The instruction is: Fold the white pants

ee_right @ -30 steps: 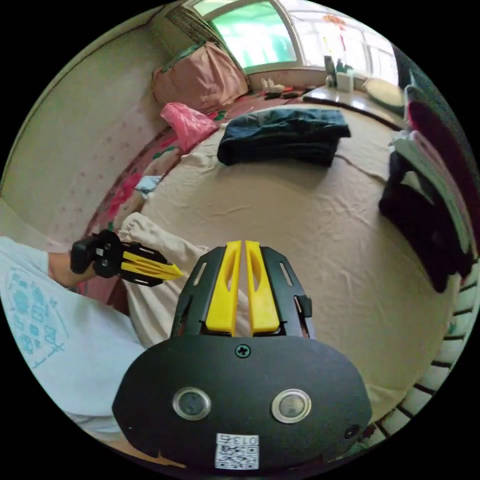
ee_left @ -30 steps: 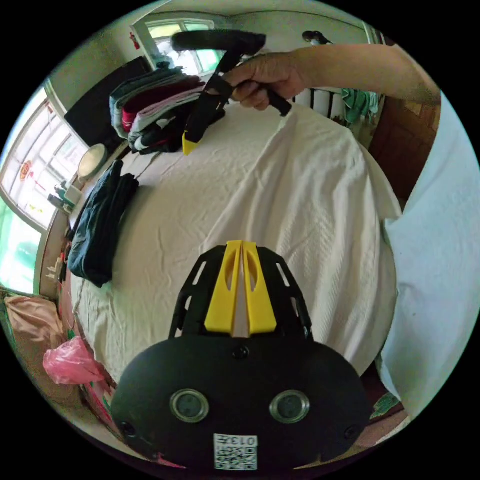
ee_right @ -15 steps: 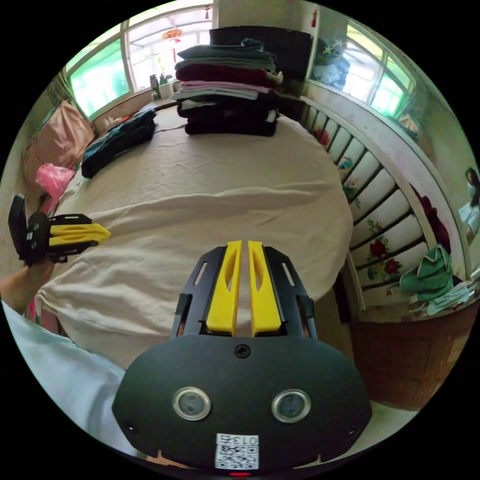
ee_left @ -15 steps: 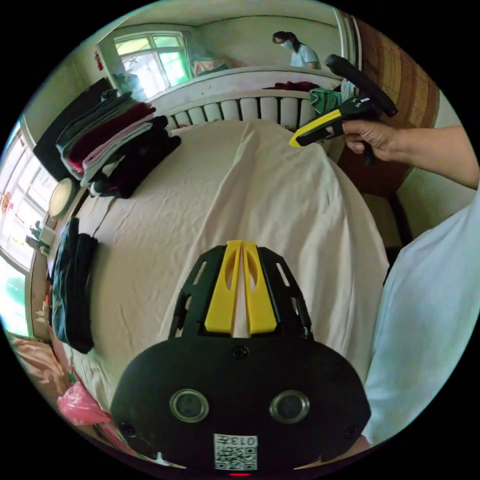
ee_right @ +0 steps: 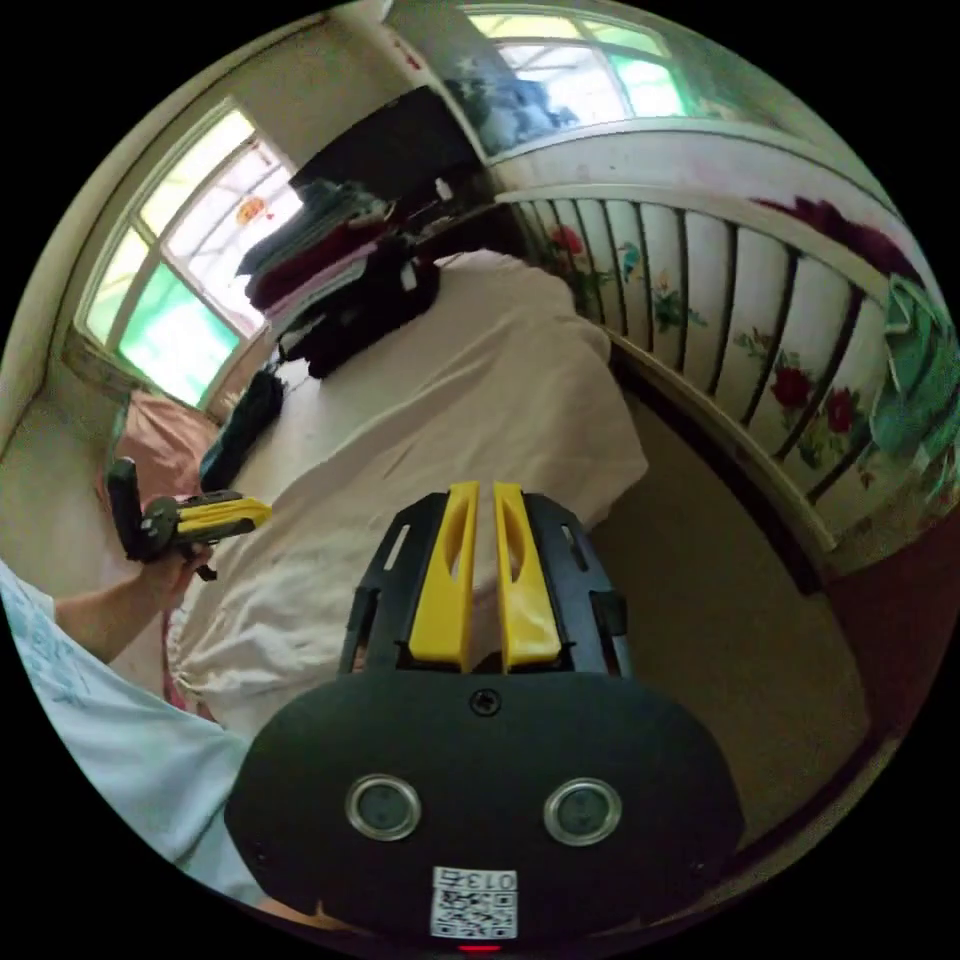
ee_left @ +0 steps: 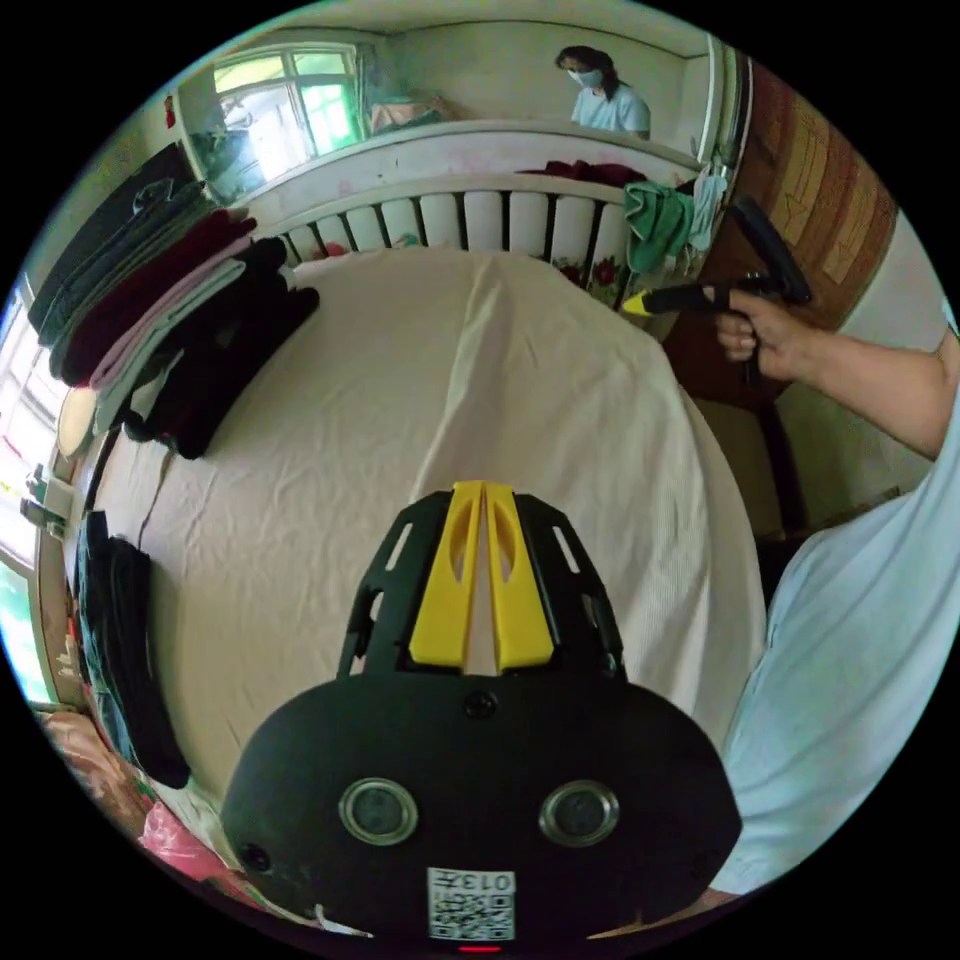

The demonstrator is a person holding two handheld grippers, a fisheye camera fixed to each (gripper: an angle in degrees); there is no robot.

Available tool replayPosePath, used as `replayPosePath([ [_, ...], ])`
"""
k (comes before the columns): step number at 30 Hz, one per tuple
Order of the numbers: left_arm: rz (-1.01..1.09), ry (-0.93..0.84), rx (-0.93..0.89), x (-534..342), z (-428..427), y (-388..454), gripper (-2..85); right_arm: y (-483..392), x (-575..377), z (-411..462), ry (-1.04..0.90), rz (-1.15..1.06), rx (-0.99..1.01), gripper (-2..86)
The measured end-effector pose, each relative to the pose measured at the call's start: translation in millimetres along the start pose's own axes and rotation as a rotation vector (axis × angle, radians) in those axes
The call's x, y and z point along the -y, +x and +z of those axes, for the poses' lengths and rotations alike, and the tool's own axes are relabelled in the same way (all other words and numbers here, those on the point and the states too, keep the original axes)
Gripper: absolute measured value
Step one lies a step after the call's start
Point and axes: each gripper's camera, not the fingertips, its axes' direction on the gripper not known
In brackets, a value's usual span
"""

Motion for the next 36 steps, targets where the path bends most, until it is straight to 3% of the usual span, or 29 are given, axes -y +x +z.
replayPosePath([
  [6,-0.018,0.082,-0.224,128.4,41.6,-51.9,7.6,179.5,-14.3,-11.2,0.074,0.426,0.367,12.7],
  [14,0.118,-0.042,-0.350,250.7,119.6,-59.8,11.8,299.7,-28.4,22.5,0.058,0.628,0.652,17.6],
  [19,0.137,-0.100,-0.376,278.0,144.7,-61.3,13.6,335.3,-29.1,30.4,0.100,0.655,0.825,14.7],
  [21,0.125,-0.127,-0.408,282.4,152.0,-62.9,12.6,348.5,-29.8,20.8,0.175,0.647,0.890,8.3],
  [29,0.185,-0.174,-0.314,292.6,153.1,-49.5,6.5,361.7,-16.6,-33.9,0.232,0.523,0.858,5.1],
  [32,0.228,-0.137,-0.286,288.4,142.8,-42.2,5.1,365.6,-17.5,-37.0,0.127,0.527,0.737,10.3],
  [36,0.316,-0.051,-0.279,279.6,121.0,-31.8,3.5,368.0,-33.5,-14.1,0.036,0.603,0.789,15.3],
])
